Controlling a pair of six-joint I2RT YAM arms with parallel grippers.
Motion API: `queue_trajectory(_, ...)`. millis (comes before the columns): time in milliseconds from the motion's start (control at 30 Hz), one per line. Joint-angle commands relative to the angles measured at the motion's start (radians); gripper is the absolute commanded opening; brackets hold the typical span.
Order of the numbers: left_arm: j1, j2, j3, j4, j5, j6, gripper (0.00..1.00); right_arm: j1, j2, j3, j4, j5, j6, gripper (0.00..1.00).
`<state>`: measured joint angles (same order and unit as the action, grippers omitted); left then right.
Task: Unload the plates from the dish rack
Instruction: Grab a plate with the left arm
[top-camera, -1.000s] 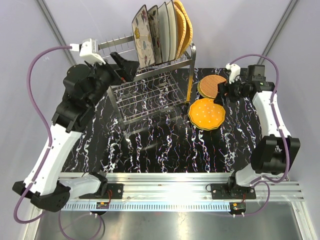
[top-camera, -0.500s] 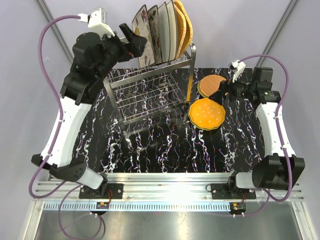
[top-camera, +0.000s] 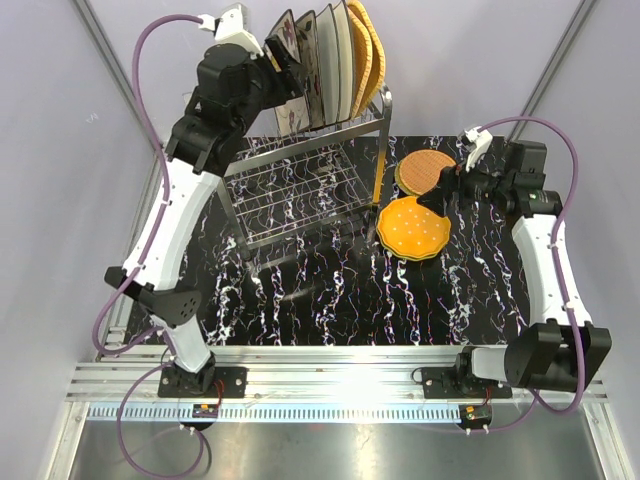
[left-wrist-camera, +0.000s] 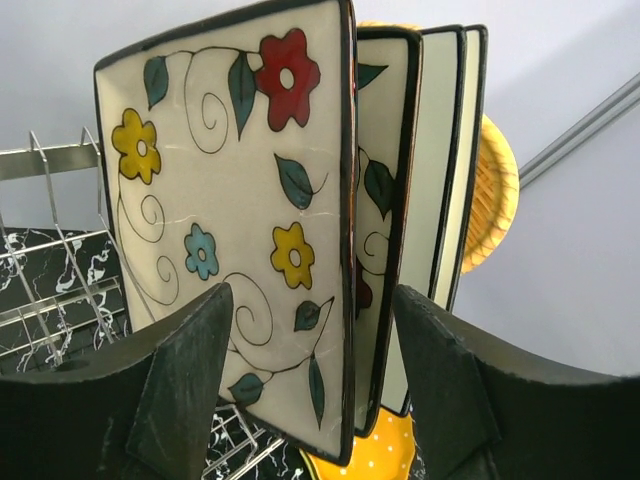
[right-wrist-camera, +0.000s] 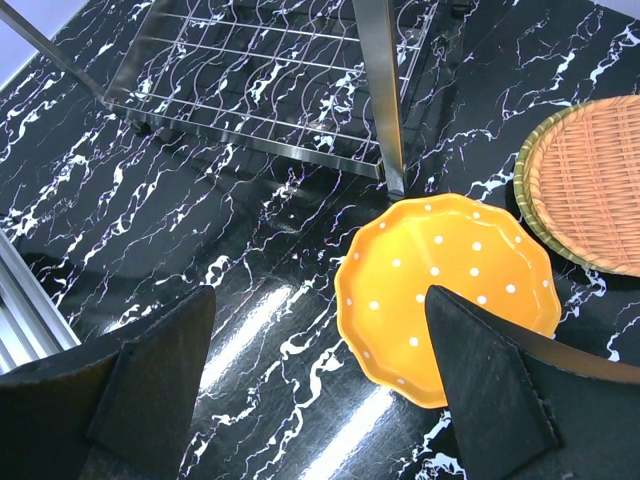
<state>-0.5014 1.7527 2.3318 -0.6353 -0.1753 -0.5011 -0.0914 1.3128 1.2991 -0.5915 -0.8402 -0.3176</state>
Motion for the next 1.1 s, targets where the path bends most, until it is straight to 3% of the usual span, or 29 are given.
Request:
queue_trajectory(0, -0.019, 0.017, 0.058, 0.036, -0.059, 0.016, 0.66, 0.005, -0.038, -0.004, 0.044, -0.017, 0.009, 0.93)
queue_trajectory(167, -0.038, 0.060, 0.083, 0.031, -0.124, 0.076, 0.55, 0.005, -0.049, -0.004, 0.045, -0.017, 0.017, 0.93)
queue_trajectory(633, -0.103, 0.151, 0.124, -0.029, -0.303, 0.285, 0.44, 0.005, -0.058, -0.003, 0.059, -0.020, 0.044, 0.93)
queue_trajectory(867, -0.111, 0.165, 0.124, -0.012, -0.342, 0.349, 0.14, 0.005, -0.066, -0.006, 0.062, -0.017, 0.052, 0.93)
queue_trajectory(900, -0.111, 0.163, 0.126, -0.007, -0.345, 0.351, 0.06, 0.005, -0.066, -0.004, 0.062, -0.016, 0.052, 0.93)
queue_trajectory(1067, -0.118, 0.137, 0.146, 0.008, -0.349, 0.351, 0.00, 0.005, -0.067, -0.003, 0.062, -0.017, 0.061, 0.93)
